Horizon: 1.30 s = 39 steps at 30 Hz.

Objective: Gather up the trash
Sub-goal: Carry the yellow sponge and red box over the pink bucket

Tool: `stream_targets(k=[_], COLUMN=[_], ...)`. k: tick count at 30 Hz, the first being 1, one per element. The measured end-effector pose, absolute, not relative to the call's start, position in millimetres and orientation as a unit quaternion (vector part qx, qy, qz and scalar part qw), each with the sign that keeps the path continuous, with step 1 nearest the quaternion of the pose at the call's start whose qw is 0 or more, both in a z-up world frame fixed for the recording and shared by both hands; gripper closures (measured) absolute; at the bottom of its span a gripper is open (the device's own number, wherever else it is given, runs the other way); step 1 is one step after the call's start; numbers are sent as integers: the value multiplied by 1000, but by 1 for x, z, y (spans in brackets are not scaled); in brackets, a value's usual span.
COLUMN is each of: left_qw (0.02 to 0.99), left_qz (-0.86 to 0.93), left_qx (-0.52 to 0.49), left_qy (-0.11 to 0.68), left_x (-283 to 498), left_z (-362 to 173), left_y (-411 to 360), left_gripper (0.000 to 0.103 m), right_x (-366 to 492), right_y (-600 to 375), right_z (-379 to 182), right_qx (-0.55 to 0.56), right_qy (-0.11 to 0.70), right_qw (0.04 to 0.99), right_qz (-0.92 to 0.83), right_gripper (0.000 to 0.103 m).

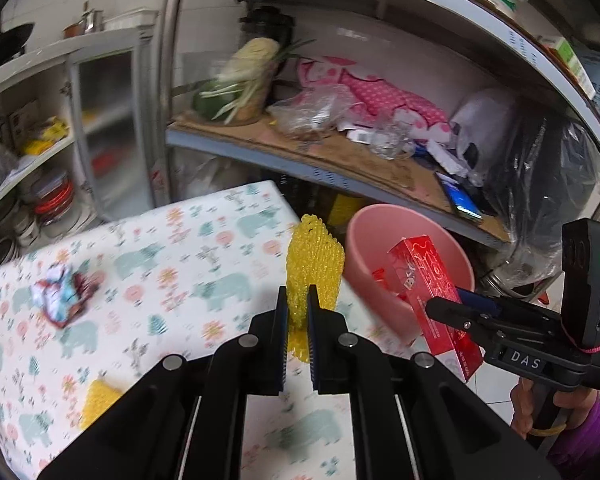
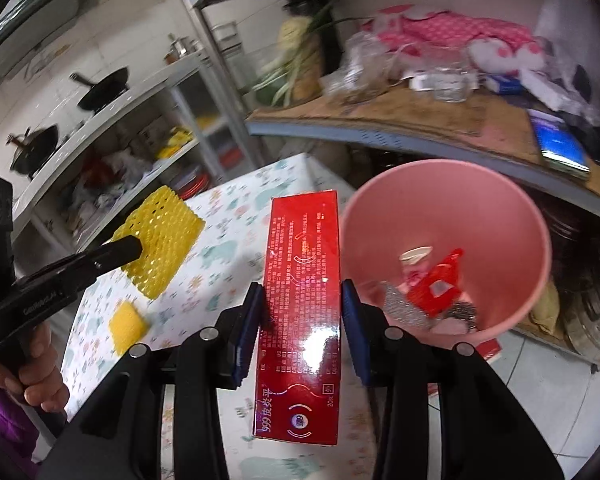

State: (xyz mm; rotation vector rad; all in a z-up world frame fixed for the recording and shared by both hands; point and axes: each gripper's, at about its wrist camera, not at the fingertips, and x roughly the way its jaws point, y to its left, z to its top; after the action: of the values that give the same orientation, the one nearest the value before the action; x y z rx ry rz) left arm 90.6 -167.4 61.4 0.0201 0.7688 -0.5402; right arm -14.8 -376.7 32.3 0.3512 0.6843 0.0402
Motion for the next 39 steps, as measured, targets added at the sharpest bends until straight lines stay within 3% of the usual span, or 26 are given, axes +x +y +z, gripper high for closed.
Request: stream_targets(k=[19,39], left_qw=[868,836], left_qz=[-330,-356], left_qx=[47,45], left_qy=[368,415], left_x=[124,162], left_z=[49,-5], left_y=[-278,-337], left_gripper=[95,95], right_x=[2,36], right_y=[-453,-481], right_z=[32,-9], right_qx=[206,195], right_qy=[283,318], right_qw=[933,916], right_qz=[-82,-147], right_gripper=[62,62])
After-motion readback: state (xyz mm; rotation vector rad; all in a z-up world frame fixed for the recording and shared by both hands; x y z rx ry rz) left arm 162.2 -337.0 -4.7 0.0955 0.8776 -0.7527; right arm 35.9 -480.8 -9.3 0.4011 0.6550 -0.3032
